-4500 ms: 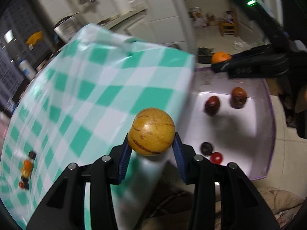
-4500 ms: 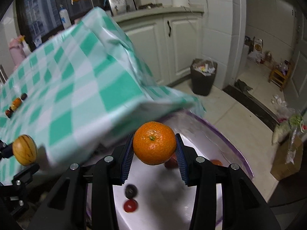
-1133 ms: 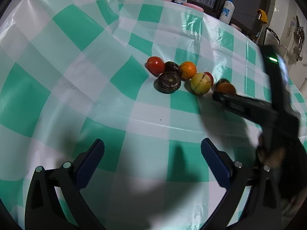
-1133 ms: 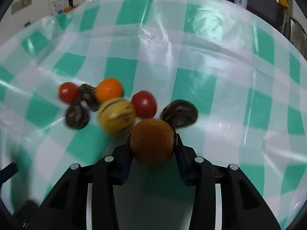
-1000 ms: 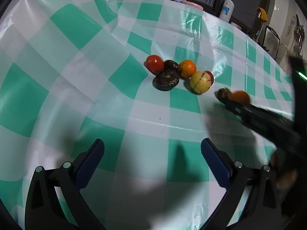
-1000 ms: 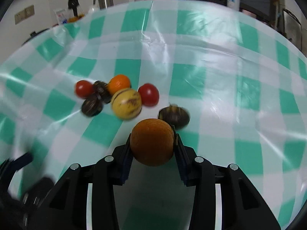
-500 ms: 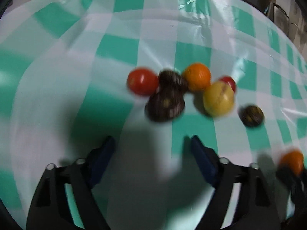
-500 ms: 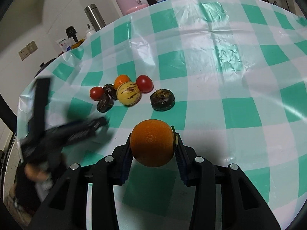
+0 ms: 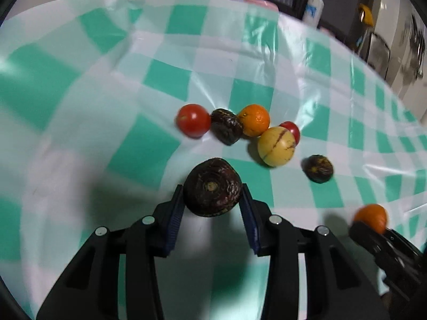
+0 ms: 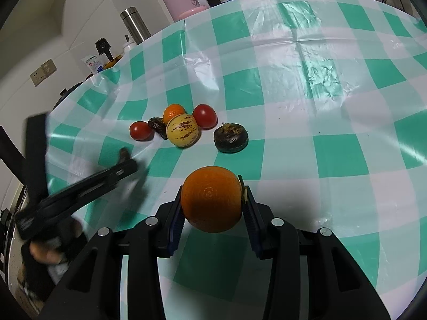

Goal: Organize fruits
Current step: 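Carry the mandarin and mangosteen to the white box and open both tools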

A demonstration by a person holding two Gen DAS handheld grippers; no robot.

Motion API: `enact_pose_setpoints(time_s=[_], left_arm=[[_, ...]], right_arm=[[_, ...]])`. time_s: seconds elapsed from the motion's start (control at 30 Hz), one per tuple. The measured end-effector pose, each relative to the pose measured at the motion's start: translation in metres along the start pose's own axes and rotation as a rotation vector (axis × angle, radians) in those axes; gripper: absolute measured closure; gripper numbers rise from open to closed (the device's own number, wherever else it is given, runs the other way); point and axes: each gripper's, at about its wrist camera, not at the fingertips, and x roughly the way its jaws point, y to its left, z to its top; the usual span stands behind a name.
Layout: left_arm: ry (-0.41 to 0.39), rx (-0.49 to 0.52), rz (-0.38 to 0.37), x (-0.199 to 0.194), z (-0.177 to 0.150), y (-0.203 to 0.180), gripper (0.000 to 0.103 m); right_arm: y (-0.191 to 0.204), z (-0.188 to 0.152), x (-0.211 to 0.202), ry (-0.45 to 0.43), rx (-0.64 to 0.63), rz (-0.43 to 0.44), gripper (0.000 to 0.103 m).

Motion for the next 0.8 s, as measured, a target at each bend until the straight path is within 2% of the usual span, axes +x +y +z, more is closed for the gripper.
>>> enact_pose_setpoints(time_s=[0.07, 0.17, 0.43, 0.6, 0.8], left_arm=[[-0.021, -0.024, -0.004, -0.012, -0.013, 0.004, 0.062], [-0.035, -0.037, -0.027, -0.02, -0.015, 0.006, 0.062], [-0.082, 0.032, -0.013, -0.031, -0.016, -0.009, 0.062], [-0.057, 0.044, -0.012, -0.033, -0.016, -0.011, 0.062], [-0.077, 0.092, -0.008, -0.072, -0.043, -0.017, 0.061]], right_arm=[[0.0, 0.0, 0.0, 0.001, 0.002, 0.004, 0.062], [-0.001, 0.0, 0.001, 0.006, 0.006, 0.011, 0.062], [-0.007, 0.001, 0.003, 0.017, 0.036, 0.028, 0.062], [-0.007, 0.002, 0.009, 0.048, 0.042, 0.004, 0.062], [0.007, -0.017, -0.012, 0.078, 0.077, -0.027, 0.062]])
